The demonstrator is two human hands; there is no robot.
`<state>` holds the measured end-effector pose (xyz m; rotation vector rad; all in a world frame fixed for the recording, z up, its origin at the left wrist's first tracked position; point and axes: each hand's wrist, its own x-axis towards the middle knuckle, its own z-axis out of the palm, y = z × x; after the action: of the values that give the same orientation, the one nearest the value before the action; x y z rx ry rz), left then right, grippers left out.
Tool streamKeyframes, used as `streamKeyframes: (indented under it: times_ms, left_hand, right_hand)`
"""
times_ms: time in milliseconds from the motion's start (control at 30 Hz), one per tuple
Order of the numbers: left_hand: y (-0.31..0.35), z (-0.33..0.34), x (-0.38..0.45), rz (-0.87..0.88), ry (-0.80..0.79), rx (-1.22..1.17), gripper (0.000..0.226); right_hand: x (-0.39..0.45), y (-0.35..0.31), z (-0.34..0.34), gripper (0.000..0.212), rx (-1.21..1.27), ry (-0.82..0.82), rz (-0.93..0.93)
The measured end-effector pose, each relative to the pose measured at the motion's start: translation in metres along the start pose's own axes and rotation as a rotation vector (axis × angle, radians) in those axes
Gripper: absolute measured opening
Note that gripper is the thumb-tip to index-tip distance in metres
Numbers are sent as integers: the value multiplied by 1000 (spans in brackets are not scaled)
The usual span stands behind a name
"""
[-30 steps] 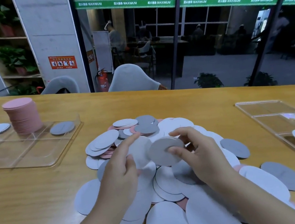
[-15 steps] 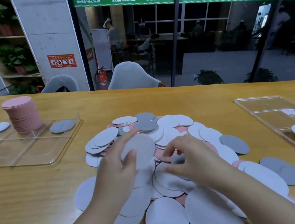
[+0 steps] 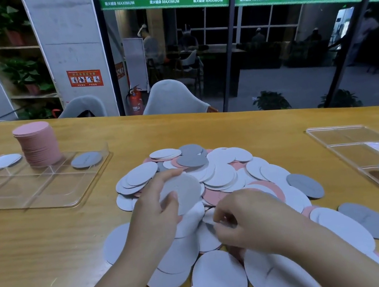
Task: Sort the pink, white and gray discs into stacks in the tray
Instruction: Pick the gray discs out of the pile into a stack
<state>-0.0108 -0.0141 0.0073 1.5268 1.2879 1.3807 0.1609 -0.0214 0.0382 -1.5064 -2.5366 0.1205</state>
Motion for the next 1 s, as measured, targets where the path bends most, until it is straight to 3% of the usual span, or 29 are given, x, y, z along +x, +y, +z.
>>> streamKeyframes:
  times_ms: [167,300,433,600,767,900,1000]
  left_hand:
    - [-2,0,-2,10,-64,3,56]
    - [-3,1,0,3,-74,-18,63]
    - [-4,4,-2,18,-112,-37,56]
    - [-2,9,-6,76,-176,-19,30]
    - [0,7,-5,157,-181,126,43]
    - [-1,5,-5,140,-156,150,45]
    - [0,4,-5,124,-123,129,50]
  right_hand:
    - [7,5,7,26,-207,232,-17]
    - [9,14,15,27,31,502,-53]
    - [14,15,19,36,276,458,11]
    - [12,7,20,15,446,312,35]
    - [11,10,21,5,566,341,72]
    - [8,14,12,27,638,331,110]
    - [8,29,1,29,547,404,132]
